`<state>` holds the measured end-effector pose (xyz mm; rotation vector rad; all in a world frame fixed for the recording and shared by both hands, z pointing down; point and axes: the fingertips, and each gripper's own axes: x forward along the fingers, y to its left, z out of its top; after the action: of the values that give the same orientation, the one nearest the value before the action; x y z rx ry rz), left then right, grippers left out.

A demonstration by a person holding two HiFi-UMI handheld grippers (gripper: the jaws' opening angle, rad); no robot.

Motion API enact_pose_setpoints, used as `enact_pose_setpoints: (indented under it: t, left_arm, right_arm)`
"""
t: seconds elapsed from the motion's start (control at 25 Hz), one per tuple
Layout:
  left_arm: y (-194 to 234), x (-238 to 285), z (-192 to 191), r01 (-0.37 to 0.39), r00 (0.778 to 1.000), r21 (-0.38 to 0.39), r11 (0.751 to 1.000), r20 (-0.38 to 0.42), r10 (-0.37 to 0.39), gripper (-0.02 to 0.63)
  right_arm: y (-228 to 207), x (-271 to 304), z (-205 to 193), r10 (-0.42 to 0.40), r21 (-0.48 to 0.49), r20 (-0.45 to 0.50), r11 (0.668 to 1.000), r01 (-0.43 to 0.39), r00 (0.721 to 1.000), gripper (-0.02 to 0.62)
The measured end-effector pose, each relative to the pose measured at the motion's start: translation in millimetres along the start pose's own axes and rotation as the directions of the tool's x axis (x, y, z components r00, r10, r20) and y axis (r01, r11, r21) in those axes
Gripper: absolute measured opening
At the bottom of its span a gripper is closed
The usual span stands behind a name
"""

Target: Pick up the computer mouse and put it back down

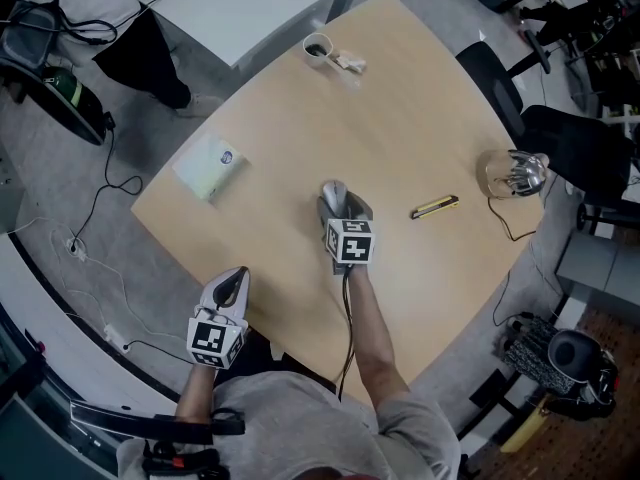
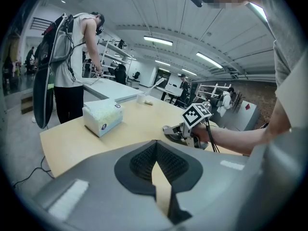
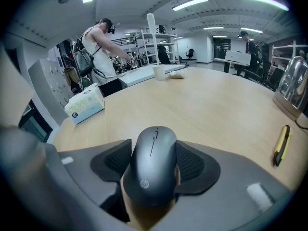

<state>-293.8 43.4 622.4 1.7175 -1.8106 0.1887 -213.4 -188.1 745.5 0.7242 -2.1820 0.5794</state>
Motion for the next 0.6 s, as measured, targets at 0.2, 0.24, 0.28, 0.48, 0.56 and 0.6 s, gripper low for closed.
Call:
enact_pose_setpoints:
  t: [0.2,0.24,0.28,0.48,0.56,0.6]
  left_arm:
    - [-1.0,-1.8,1.3,-0.001,1.0,0.004,1.0,0.002,0.001,0.02]
    - [-1.0,-1.8,2.0,0.0,1.0,0.005,1.0,0.003,0.0,0.02]
    - [-1.1,-1.9,2.8,0.001,1.0,0.006,1.0,0.005,-0.001,0.02]
    - [-3.6,-3.4,6.4,0.004,1.0,0.007,1.0,0.016,-0.005,0.02]
    - [-5.2,-4.7,7.2,0.007,1.0,0.009,1.0,0.02,-0.007,0.02]
    - [-5.5,-5.6,7.6,0.007,1.0,0.01,1.0,0.022,-0.007,0.02]
  right_arm:
    - [0.9,0.6,-0.4,-0.005,-0.004,-0.005,1.0,0.005,1.0,0.299]
    - [1.0,0.9,-0.2,-0.006,-0.007,-0.006,1.0,0.006,1.0,0.301]
    - [1.3,1.1,0.1,-0.006,-0.008,-0.007,1.0,0.006,1.0,0.301]
    - [5.1,-2.8,3.5,0.027,0.013,0.017,1.0,-0.027,0.999,0.333]
    - [5.1,-5.0,4.6,0.03,0.019,0.027,0.999,-0.031,0.999,0.341]
    - [5.6,-5.9,5.2,0.031,0.019,0.029,0.999,-0.031,0.999,0.341]
